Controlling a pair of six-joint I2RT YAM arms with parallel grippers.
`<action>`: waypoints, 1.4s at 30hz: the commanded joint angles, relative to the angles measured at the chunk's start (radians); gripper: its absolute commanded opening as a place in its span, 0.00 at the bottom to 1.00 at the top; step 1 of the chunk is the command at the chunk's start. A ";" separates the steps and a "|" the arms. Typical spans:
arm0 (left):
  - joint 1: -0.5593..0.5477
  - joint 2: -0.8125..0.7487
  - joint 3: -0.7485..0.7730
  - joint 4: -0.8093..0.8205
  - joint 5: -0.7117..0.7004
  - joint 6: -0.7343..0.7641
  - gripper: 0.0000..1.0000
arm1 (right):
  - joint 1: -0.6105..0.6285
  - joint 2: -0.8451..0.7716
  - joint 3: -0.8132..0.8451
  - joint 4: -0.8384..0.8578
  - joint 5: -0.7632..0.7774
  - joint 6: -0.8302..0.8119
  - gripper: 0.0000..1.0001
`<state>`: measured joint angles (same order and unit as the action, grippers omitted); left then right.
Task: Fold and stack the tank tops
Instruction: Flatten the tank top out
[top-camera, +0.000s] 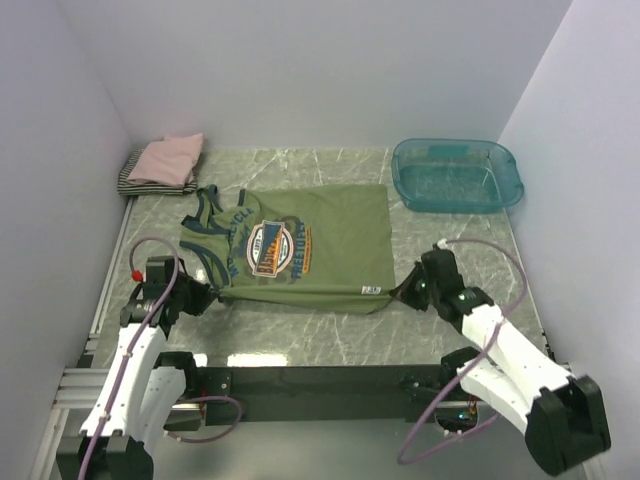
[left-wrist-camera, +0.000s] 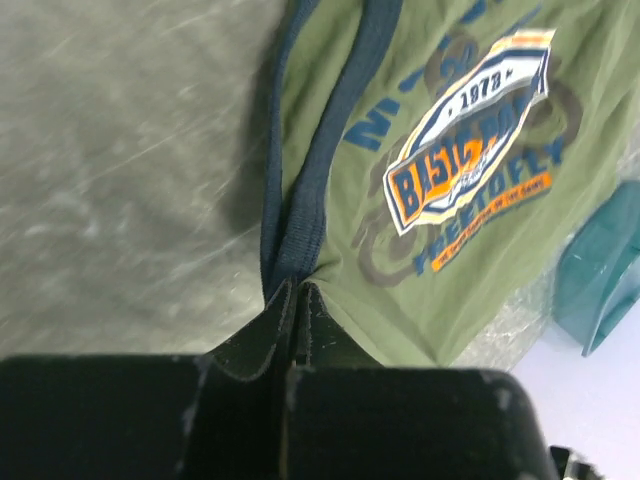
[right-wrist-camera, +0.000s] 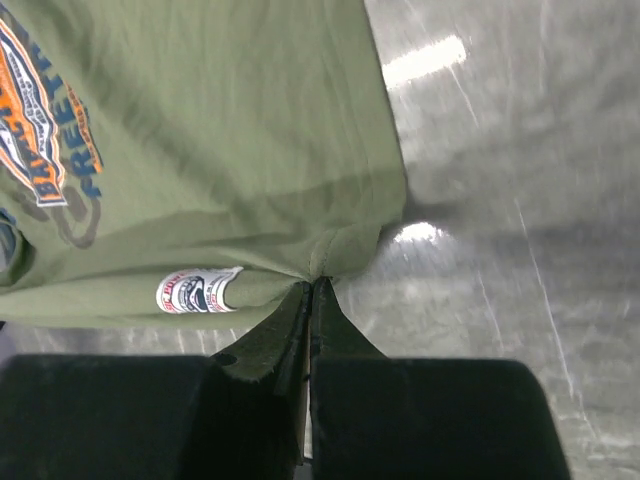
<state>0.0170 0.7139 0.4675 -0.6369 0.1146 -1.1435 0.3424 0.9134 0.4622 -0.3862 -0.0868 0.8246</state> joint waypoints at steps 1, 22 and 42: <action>0.001 -0.050 0.010 -0.125 -0.081 -0.032 0.01 | 0.003 -0.123 -0.091 -0.011 0.024 0.079 0.00; -0.011 0.033 0.111 -0.061 0.040 0.148 0.27 | 0.059 -0.300 -0.025 -0.223 0.093 0.028 0.60; -0.011 0.255 0.186 0.094 0.010 0.177 0.41 | 0.276 0.335 0.156 0.184 0.208 -0.127 0.49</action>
<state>0.0040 0.9302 0.5907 -0.6296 0.1341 -0.9844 0.6006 1.2228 0.5652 -0.2844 0.0937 0.7269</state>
